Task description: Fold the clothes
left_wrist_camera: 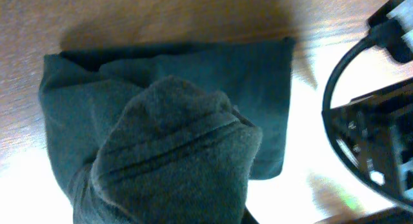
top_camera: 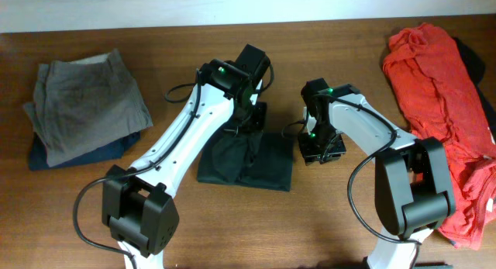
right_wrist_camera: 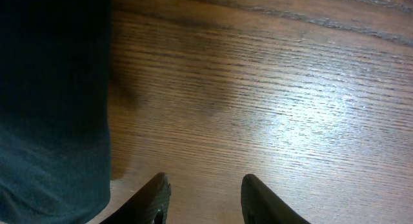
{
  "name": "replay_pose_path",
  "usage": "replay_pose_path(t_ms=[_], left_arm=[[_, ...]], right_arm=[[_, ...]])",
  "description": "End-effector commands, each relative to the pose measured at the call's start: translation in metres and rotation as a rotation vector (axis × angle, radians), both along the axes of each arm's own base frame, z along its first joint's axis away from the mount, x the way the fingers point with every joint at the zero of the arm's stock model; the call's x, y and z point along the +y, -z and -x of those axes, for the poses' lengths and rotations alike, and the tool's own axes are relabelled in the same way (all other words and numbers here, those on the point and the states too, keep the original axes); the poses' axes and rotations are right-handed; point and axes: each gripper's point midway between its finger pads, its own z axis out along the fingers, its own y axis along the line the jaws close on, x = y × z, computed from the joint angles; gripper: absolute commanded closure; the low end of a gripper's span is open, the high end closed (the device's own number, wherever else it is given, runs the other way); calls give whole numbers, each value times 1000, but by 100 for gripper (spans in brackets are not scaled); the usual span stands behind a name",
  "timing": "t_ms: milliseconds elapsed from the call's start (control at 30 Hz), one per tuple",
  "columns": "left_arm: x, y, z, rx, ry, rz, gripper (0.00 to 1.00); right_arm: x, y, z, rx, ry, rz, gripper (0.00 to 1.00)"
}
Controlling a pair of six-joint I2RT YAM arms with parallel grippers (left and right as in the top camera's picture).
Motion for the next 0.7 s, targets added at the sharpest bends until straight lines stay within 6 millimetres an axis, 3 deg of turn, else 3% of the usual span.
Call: replay_pose_path(t_ms=[0,133,167,200,233,300,433,533,600,667], left_arm=[[-20,-10,0,22,-13,111,99],[-41,-13,5,19,26,167,95],[-48,-14,8,18,37,180,86],[-55,-16,12,20,54,199,60],[-59,-17,14,29,62,214,52],[-65,-24,18,39,112,261,50],[-65,-43,6,-19,180,310,50],[-36,-53,-14,-72,149,246,50],[15,-52,-36,-101,40,118,50],[49,-48,-48,-113,-32,39,50]], right_arm=[[-4,-3,-1,-14,11,14,59],[-4,-4,-1,-14,11,15,59],[-4,-3,-1,-14,10,15,59],[-4,-4,0,-13,10,15,59],[-5,-4,0,-11,11,18,60],[-5,-4,0,-11,12,19,61],[-7,-10,0,-2,34,25,61],[-20,-20,-3,5,74,60,61],[-26,-44,-10,-7,90,54,61],[-21,-65,-18,-44,67,23,61]])
